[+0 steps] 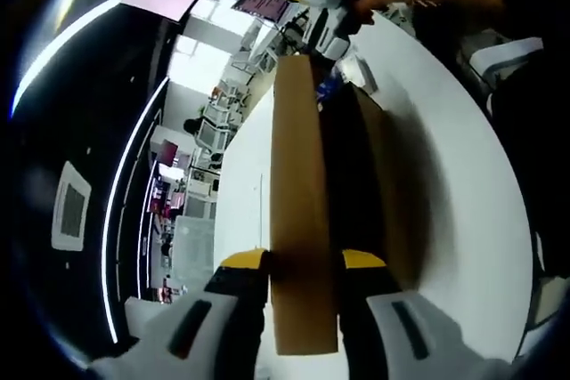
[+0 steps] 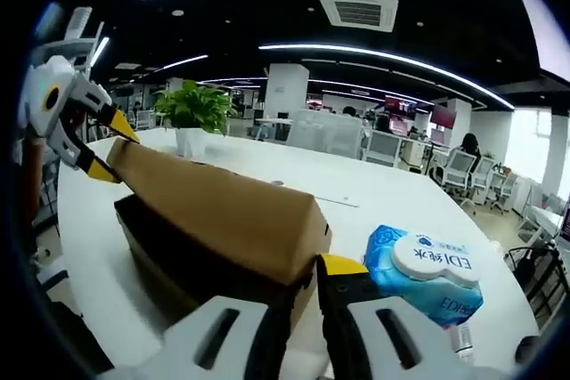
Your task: Operate the shoe box by opening the lid, removing the specified soft item, and placing it in the target area until the item is outside and the box remains undamaged.
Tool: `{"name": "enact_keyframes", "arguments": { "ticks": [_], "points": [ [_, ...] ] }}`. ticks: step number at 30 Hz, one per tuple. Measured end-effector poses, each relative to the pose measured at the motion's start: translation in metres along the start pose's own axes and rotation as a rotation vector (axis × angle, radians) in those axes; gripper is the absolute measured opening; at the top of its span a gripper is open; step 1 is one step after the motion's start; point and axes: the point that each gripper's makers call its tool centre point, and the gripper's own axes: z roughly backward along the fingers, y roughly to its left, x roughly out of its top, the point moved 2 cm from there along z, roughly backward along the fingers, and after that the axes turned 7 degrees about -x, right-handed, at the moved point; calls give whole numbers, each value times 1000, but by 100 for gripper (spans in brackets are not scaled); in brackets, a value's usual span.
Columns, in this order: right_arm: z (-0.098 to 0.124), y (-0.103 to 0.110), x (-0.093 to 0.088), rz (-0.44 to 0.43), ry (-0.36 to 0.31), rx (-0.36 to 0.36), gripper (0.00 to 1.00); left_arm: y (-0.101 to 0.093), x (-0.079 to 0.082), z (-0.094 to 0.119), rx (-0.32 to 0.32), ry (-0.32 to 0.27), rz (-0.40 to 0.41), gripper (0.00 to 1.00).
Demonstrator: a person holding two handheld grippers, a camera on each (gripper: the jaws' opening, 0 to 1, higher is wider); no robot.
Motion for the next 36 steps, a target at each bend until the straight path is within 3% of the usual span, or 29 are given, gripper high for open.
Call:
{"name": "enact_keyframes", "arguments": {
  "ticks": [5, 14, 20, 24, 28, 29, 32, 36],
  "points": [
    [0, -1, -2, 10, 4, -3, 8, 1, 2, 2, -12, -32, 27, 31],
    [2, 0, -7, 21, 12, 32, 12, -3, 1, -1, -19, -32, 34, 30],
    [23, -2, -9, 110, -6, 64, 18, -4, 1, -1, -18, -32, 27, 30],
    [47, -8, 1, 249, -19, 62, 23, -5, 2, -2, -9, -31, 24, 30],
    [76, -8, 23, 446, -66, 39, 30, -7, 2, -4, -1, -30, 24, 30],
    [82, -5, 28, 546, -59, 35, 31, -8, 2, -4, -2, -25, 21, 30],
    [93, 20, 45, 755, -97, 73, 35, -8, 3, -3, 3, -24, 23, 30],
    [92, 55, 57, 861, -110, 167, 35, -9, 3, -5, 14, -27, 25, 30]
  ]
}}
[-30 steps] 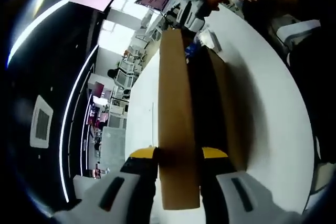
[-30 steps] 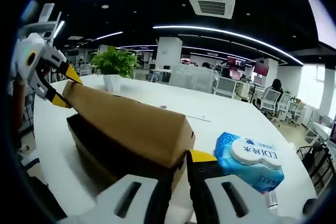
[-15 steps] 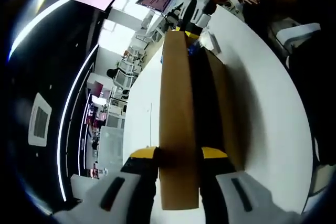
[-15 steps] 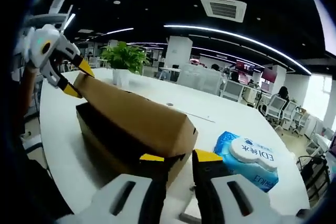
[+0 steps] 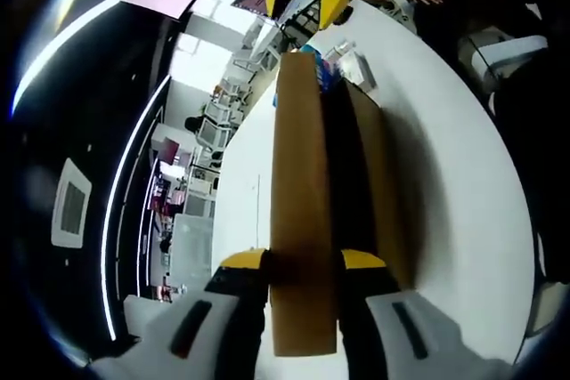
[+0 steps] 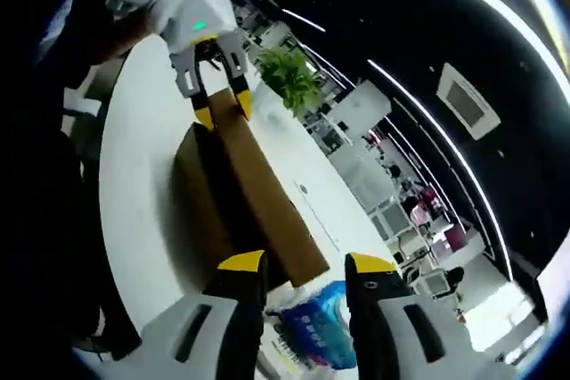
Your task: Operate the shoe box by opening the lid, removing the specified soft item, and placing it in the target area until the item is outside and the box remains undamaged.
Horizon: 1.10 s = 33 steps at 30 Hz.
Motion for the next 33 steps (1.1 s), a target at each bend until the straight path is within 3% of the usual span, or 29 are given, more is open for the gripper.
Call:
{"name": "enact_keyframes", "arguments": {
  "ticks": [2, 6, 14, 24, 29, 33],
  "points": [
    [-8, 3, 9, 73, -10, 13, 35, -1, 0, -1, 4, 1, -6, 30],
    [-25, 7, 11, 160, 21, 38, 35, 0, 0, -1, 7, -5, -3, 30],
    [-57, 22, 6, 223, 46, 101, 35, 0, 1, -1, 7, -12, -7, 30],
    [-71, 24, 3, 237, 58, 133, 35, 0, 1, -1, 4, -13, -16, 30],
    [-71, 30, 0, 274, 61, 140, 28, -1, 1, -1, 4, -13, -26, 30],
    [-70, 34, 0, 334, 50, 126, 28, -3, 1, -2, 12, -14, -34, 30]
  ]
}}
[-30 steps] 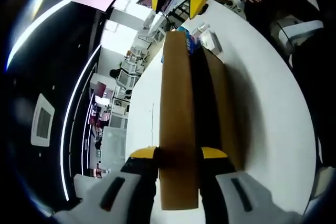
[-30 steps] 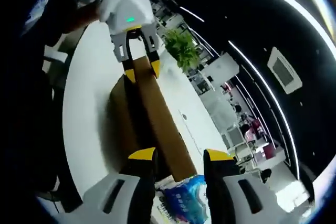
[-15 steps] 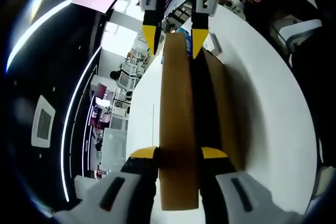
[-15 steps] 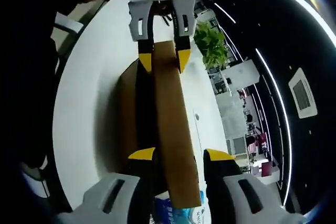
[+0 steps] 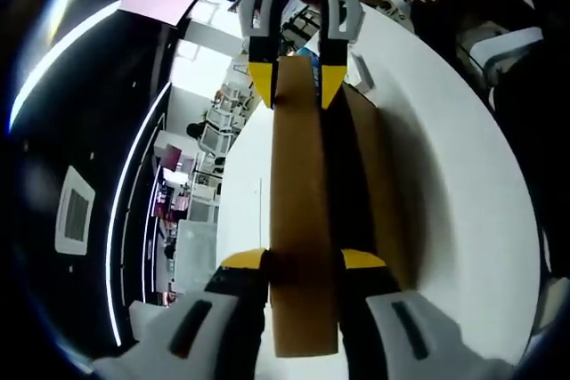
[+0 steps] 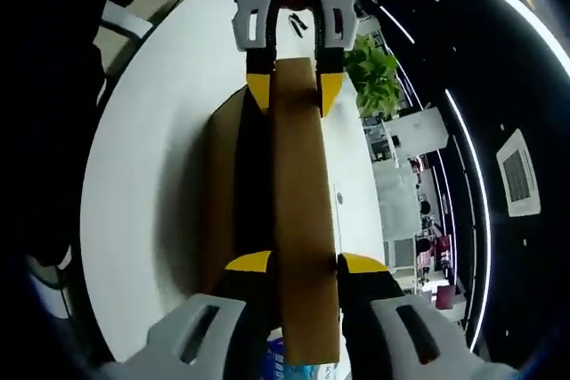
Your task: Operate the shoe box by opening the lid, removing the specified soft item, and placing it in the target area until the item is outside and the box remains undamaged.
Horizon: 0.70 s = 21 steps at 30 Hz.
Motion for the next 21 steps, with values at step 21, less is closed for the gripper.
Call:
{"name": "enact_keyframes", "arguments": {
  "ticks": [21],
  "points": [
    [0, 17, 0, 71, 8, -76, 27, -13, -2, -3, 41, -10, -27, 30]
  ]
}}
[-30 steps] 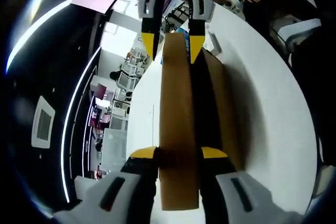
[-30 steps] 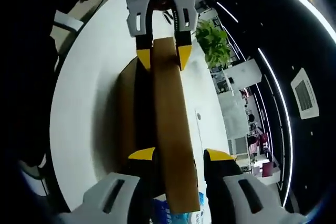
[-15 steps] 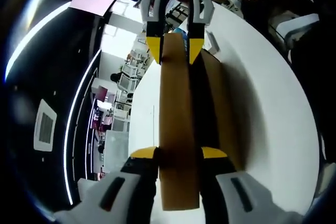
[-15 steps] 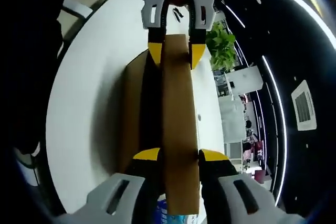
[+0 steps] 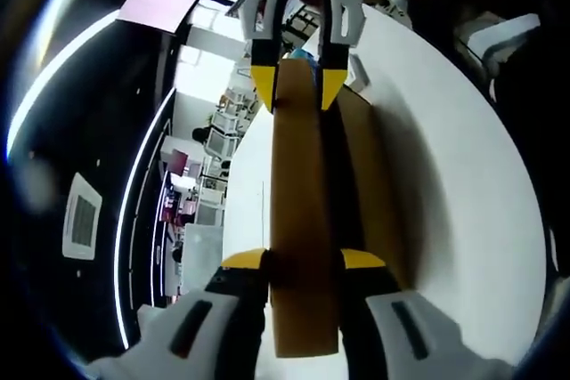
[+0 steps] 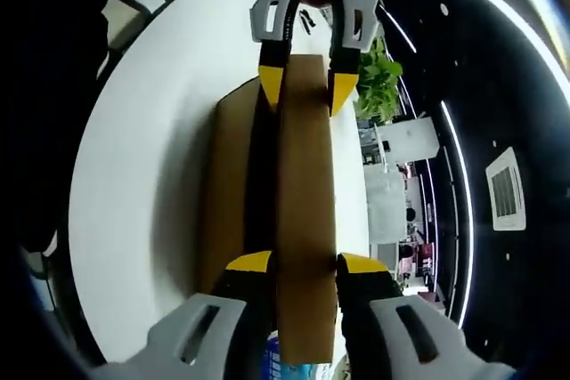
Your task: Operate the shoe box by opening the lid, removing the specified soft item, and placing it in the target area until the item is outside and the box remains undamaged.
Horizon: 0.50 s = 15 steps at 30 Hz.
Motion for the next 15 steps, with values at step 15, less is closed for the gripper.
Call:
{"name": "enact_keyframes", "arguments": {
  "ticks": [15],
  "points": [
    [0, 14, 2, 27, 13, -74, 27, -11, -3, -4, 31, 13, -26, 30]
  ]
}}
